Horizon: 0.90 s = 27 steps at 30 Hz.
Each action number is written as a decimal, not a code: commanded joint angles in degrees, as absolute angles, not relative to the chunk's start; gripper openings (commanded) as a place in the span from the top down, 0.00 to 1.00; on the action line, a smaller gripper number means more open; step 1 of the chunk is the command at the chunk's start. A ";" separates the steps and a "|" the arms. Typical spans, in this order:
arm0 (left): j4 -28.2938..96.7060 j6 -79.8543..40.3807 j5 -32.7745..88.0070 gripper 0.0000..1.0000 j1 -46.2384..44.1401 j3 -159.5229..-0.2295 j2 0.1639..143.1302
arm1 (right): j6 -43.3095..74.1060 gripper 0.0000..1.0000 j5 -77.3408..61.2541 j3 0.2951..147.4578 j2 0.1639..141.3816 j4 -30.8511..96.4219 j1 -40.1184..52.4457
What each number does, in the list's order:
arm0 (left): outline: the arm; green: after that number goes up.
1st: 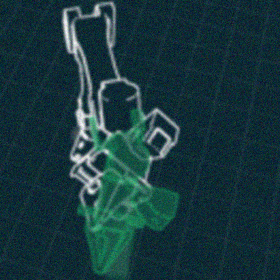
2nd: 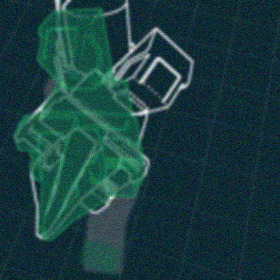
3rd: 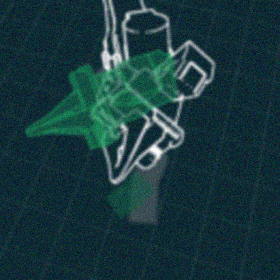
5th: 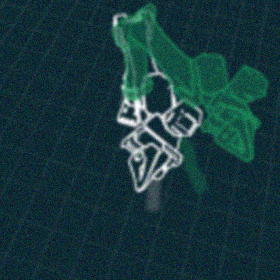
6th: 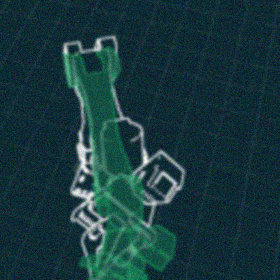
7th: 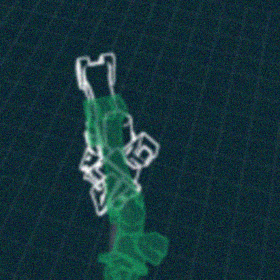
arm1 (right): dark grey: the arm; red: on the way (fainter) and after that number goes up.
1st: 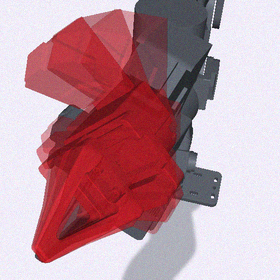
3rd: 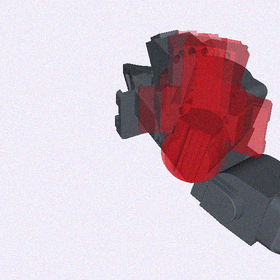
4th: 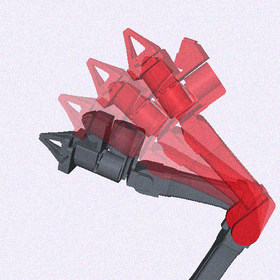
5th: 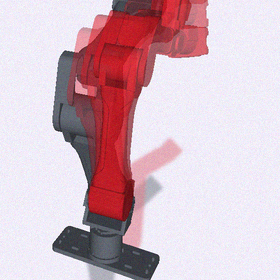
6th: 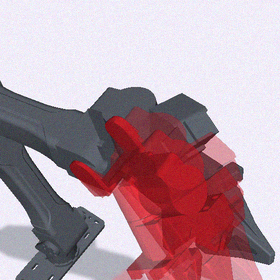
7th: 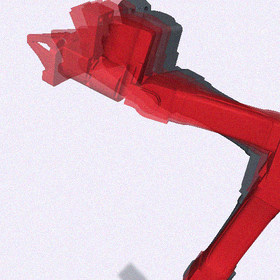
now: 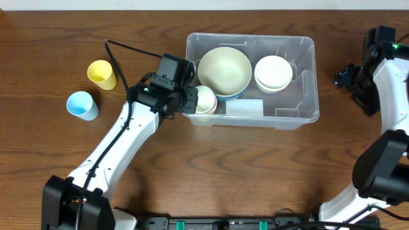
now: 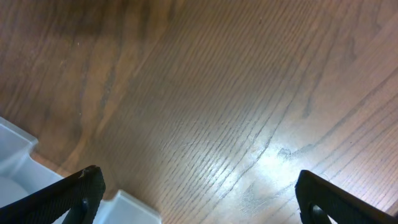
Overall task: Pack container
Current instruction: 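Release the cream cup and move the left gripper to the blue cup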
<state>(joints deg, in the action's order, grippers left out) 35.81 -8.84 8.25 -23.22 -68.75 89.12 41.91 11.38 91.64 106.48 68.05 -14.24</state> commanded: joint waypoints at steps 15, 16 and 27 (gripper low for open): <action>35.22 -11.46 6.79 0.18 -16.36 -73.89 83.46 | 42.81 0.01 11.97 91.48 105.78 68.10 -14.63; 35.09 -11.68 6.79 0.18 -15.33 -73.89 82.39 | 42.83 0.01 11.97 91.48 105.78 68.10 -14.63; 37.82 -19.97 -5.32 0.08 -1.08 -73.82 75.90 | 42.81 0.01 11.97 91.48 105.78 68.10 -14.63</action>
<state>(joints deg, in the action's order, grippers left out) 36.84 -14.90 2.35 -4.49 -72.58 75.61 41.91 11.38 91.64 106.48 68.05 -14.24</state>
